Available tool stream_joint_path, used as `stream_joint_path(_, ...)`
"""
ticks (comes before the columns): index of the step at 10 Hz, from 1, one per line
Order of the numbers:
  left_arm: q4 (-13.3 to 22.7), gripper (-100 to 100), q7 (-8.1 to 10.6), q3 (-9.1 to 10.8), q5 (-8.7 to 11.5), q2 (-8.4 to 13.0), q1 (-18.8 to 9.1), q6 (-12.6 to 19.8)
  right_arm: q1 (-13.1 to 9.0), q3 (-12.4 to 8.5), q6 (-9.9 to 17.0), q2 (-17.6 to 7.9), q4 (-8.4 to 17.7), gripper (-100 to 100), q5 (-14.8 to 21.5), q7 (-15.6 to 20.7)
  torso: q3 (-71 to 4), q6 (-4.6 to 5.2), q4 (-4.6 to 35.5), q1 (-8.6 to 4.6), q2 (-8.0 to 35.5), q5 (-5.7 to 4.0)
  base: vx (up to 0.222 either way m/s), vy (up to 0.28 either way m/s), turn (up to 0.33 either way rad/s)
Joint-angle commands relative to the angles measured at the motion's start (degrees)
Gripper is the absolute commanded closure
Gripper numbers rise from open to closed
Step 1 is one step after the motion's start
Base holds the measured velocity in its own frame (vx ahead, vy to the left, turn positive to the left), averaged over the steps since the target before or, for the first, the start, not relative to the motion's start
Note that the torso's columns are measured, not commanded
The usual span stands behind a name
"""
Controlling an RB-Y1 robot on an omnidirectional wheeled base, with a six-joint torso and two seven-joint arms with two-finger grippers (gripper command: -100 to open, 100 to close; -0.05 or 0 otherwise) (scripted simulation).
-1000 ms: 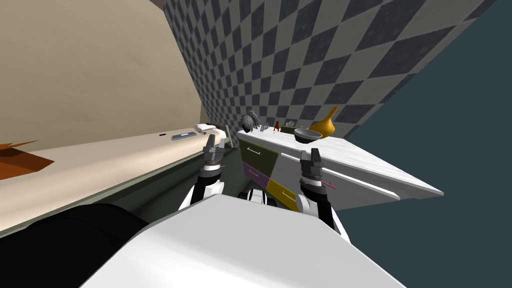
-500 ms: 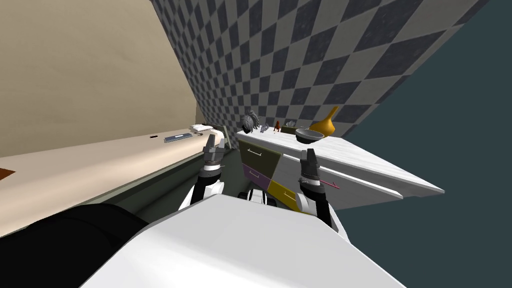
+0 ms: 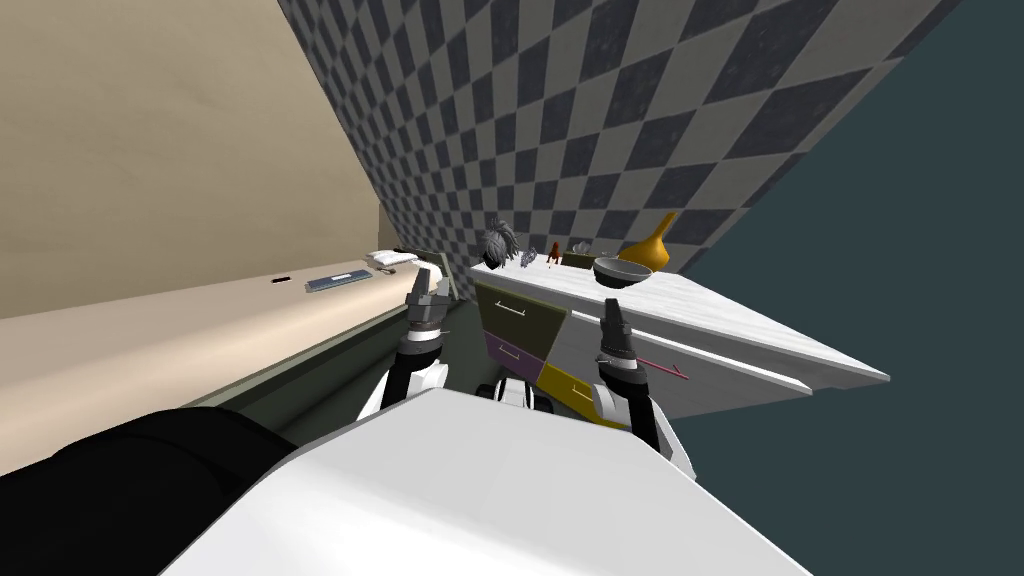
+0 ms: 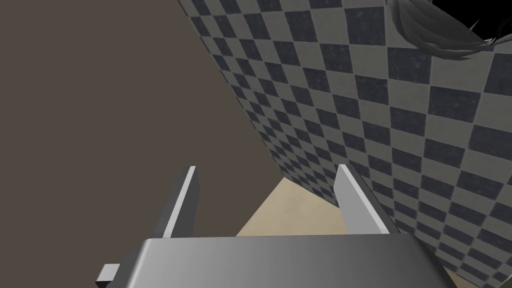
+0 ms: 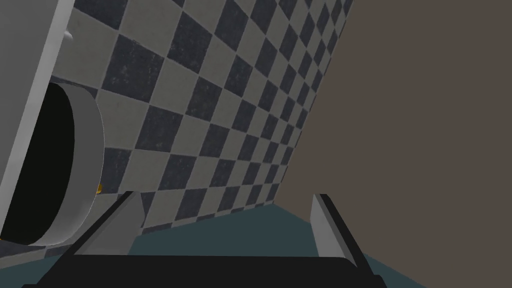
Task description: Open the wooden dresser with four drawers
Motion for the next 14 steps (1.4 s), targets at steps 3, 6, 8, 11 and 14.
stream_joint_path(3, 0.00, 0, 0.00, 0.00, 0.00, 0.00, -0.01, 0.00, -1.88, -0.69, -3.30, -1.34, 3.32, -100, 2.21, 7.79, -0.04, -0.03, -0.02, -0.08, -0.06, -0.02, 0.042, 0.088, -0.112)
stream_joint_path(6, 0.00, 0, 0.00, 0.00, 0.00, 0.00, 0.00, 0.00, -2.60, -1.01, -4.61, -1.88, 4.74, -100, 3.13, 12.68, -0.02, 0.00, -0.01, -0.01, -0.03, 0.00, 0.029, 0.091, -0.100)
stream_joint_path(8, 0.00, 0, 0.00, 0.00, 0.00, 0.01, -0.01, 0.00, -3.30, -1.33, -5.92, -2.40, 6.20, -100, 4.08, 15.40, -0.02, -0.02, -0.01, -0.19, -0.03, -0.05, 0.030, 0.050, -0.072)
stream_joint_path(11, 0.00, 0, 0.00, 0.00, 0.00, 0.00, 0.00, 0.00, -3.97, -1.68, -7.21, -2.88, 7.71, -100, 5.04, 19.89, -0.06, 0.00, -0.03, 0.11, -0.08, 0.03, 0.038, 0.095, -0.102)
stream_joint_path(14, 0.00, 0, 0.00, 0.00, 0.00, 0.00, -0.01, 0.00, -5.22, -2.41, -9.75, -3.64, 10.84, -100, 7.03, 24.75, -0.02, -0.03, -0.01, -0.09, -0.04, -0.02, 0.036, 0.100, -0.126)
